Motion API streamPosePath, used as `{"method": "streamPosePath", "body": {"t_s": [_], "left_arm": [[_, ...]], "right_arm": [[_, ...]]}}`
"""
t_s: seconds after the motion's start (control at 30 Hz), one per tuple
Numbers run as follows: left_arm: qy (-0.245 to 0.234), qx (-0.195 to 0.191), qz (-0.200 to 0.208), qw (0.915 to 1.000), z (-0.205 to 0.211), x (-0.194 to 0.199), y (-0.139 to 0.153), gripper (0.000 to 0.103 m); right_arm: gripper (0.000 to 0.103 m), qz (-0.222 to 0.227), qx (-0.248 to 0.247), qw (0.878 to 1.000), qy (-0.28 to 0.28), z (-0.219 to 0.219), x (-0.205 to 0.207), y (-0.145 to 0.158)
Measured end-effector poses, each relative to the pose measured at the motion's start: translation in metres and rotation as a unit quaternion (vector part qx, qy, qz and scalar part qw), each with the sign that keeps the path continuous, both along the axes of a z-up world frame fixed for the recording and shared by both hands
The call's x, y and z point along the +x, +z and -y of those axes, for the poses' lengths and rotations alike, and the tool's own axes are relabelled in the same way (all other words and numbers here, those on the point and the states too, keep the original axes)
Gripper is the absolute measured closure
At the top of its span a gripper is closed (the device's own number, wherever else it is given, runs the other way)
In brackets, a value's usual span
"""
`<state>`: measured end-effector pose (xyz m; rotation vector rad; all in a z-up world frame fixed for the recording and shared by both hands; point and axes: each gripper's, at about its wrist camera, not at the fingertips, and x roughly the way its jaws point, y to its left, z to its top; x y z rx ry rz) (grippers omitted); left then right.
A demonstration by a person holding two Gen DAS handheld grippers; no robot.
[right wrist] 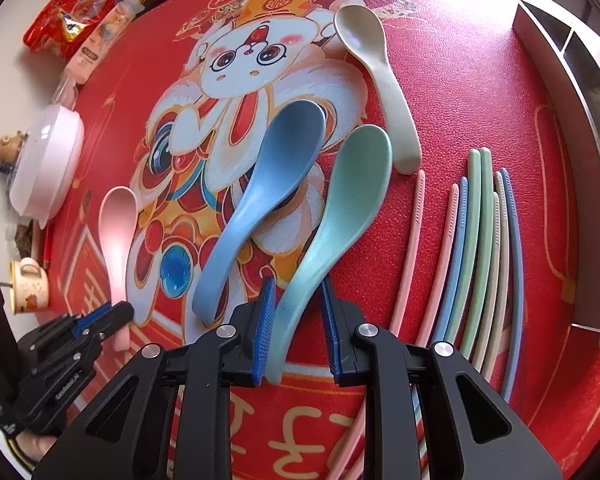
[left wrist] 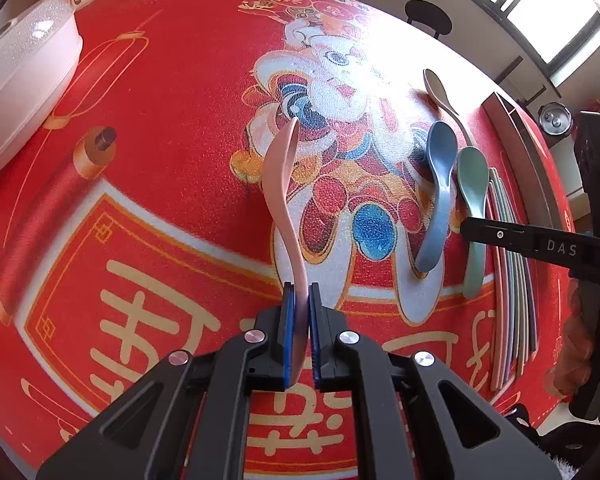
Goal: Organize utensils
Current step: 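Grasp the green spoon handle with the right tool while the left holds the pink spoon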
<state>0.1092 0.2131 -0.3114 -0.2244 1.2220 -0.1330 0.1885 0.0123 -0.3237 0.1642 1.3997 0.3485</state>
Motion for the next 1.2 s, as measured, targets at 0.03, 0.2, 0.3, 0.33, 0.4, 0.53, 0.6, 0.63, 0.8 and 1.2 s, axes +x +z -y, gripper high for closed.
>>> {"method": "streamPosePath", "body": {"t_s": [0.03,0.2,0.3,0.33,0.4,0.53,0.6,0.63,0.8,1.2], "left_arm": [[0.002,-0.005,0.0,1.0,-0.003,-0.002,0.0,0.095],[0.001,-0.017,-0.002,0.9999,-0.008,-0.007,-0.001,0.095],[-0.003,-0.013,-0.003,0.9999,-0.006,-0.008,0.0,0.095],[-0.007,-0.01,-0.002,0.9999,-0.006,-0.008,0.0,0.095],[-0.012,-0.007,-0.002,0.9999,-0.005,-0.009,0.0,0.095],[-0.019,0.002,0.001,0.9998,-0.003,-0.012,0.0,0.095],[-0.022,0.009,0.003,0.9997,0.0,-0.013,0.0,0.095],[-0.022,0.011,0.004,0.9997,0.001,-0.012,0.0,0.095],[-0.021,0.017,0.002,0.9996,0.004,-0.011,0.0,0.096],[-0.001,0.005,0.016,0.9999,0.001,-0.005,0.019,0.096]], "right_arm": [[0.087,0.001,-0.003,1.0,0.002,0.0,0.0,0.0],[0.09,0.01,-0.02,1.0,0.02,-0.005,-0.001,0.001],[0.091,0.017,-0.028,0.999,0.029,-0.008,-0.003,0.001],[0.091,0.019,-0.029,0.999,0.031,-0.009,-0.003,0.001],[0.091,0.021,-0.029,0.999,0.033,-0.01,-0.004,0.001],[0.091,0.023,-0.031,0.999,0.037,-0.01,-0.004,0.0],[0.091,0.025,-0.031,0.998,0.038,-0.011,-0.003,0.0],[0.091,0.026,-0.031,0.999,0.037,-0.011,-0.003,0.0],[0.091,0.025,-0.022,0.999,0.031,-0.009,-0.002,0.0],[0.096,0.031,-0.01,0.999,0.025,0.006,-0.015,0.006]]}}
